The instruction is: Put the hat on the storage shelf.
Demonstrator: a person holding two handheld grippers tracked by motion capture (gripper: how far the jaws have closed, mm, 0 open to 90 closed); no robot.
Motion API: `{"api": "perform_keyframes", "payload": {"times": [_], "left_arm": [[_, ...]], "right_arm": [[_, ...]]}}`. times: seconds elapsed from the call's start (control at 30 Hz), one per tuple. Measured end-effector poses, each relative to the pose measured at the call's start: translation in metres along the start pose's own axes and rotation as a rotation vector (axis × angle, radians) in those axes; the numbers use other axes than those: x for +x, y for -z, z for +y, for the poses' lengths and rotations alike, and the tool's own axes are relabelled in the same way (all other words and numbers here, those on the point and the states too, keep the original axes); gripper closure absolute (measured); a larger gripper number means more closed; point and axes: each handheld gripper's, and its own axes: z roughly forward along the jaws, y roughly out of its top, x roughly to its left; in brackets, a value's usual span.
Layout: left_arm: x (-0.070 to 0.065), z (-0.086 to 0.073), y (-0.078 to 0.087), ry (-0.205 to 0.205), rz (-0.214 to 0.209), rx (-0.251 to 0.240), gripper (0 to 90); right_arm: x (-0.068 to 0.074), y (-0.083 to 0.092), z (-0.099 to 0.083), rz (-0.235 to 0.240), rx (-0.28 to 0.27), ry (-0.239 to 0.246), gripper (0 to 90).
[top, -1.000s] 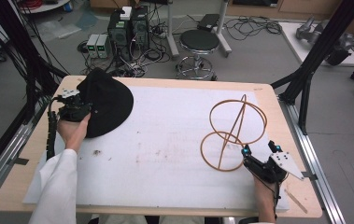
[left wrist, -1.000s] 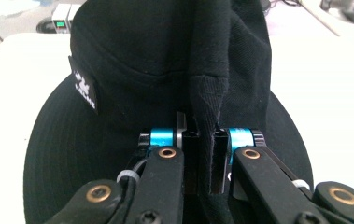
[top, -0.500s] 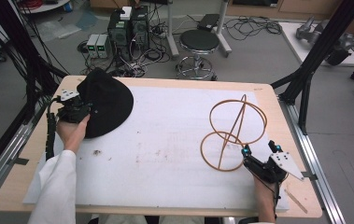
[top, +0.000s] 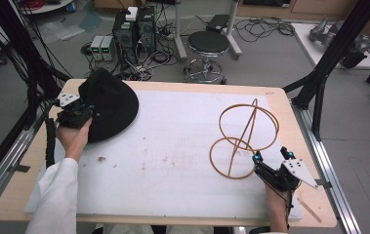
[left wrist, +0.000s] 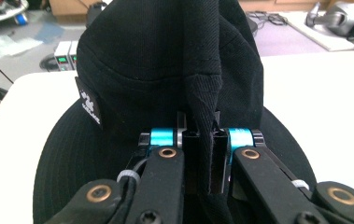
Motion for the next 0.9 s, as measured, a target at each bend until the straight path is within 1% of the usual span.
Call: {"api": "perform_keyframes", "payload": {"times": [0.07, 0.17, 0.37, 0.43, 0.47, 0.5, 0.53, 0.57, 0.6, 0.63, 0.73, 0.77, 0.8, 0.83, 0.9], "left_arm": [[-0.001, 0.002, 0.004, 0.007, -0.006, -0.029, 88.1], [-0.002, 0.005, 0.011, 0.005, -0.015, -0.06, 88.0], [-0.004, 0.01, 0.026, -0.017, -0.024, -0.114, 88.0], [-0.005, 0.013, 0.034, -0.023, -0.037, -0.139, 88.0], [-0.005, 0.013, 0.034, -0.023, -0.037, -0.139, 88.0], [-0.005, 0.015, 0.04, -0.024, -0.047, -0.158, 88.0], [-0.005, 0.015, 0.04, -0.024, -0.047, -0.158, 88.0], [-0.006, 0.016, 0.046, -0.02, -0.057, -0.181, 88.0], [-0.006, 0.016, 0.046, -0.02, -0.057, -0.181, 88.0], [-0.006, 0.018, 0.052, -0.016, -0.067, -0.198, 88.0], [-0.008, 0.02, 0.059, -0.009, -0.081, -0.218, 88.0], [-0.009, 0.022, 0.065, -0.01, -0.098, -0.238, 88.0], [-0.01, 0.023, 0.067, -0.007, -0.108, -0.248, 88.0], [-0.01, 0.023, 0.067, -0.007, -0.108, -0.248, 88.0], [-0.014, 0.027, 0.075, -0.01, -0.125, -0.275, 88.0]], "right_arm": [[0.0, 0.0, 0.0, 0.0, -0.001, 0.0, 10.8], [0.0, 0.0, 0.0, 0.001, -0.004, 0.002, 10.8], [0.001, 0.0, 0.0, 0.005, 0.001, -0.001, 10.8], [0.001, 0.0, 0.0, 0.005, 0.0, -0.001, 10.8], [0.001, 0.0, 0.0, 0.005, 0.0, -0.001, 10.8], [0.001, 0.0, 0.0, 0.007, -0.002, 0.002, 10.8], [0.001, 0.0, 0.0, 0.007, -0.002, 0.002, 10.8], [0.001, 0.0, 0.0, 0.007, -0.001, 0.002, 10.8], [0.001, 0.0, 0.0, 0.007, -0.002, 0.002, 10.8], [0.001, 0.0, 0.0, 0.006, -0.004, 0.002, 10.8], [0.002, 0.0, 0.0, 0.007, -0.002, 0.001, 10.8], [0.002, 0.0, 0.0, 0.007, -0.003, 0.001, 10.8], [0.002, 0.0, 0.0, 0.007, -0.002, 0.0, 10.8], [0.002, 0.0, 0.0, 0.009, -0.002, 0.002, 10.8], [0.003, 0.0, 0.0, 0.011, -0.002, -0.005, 10.8]]}}
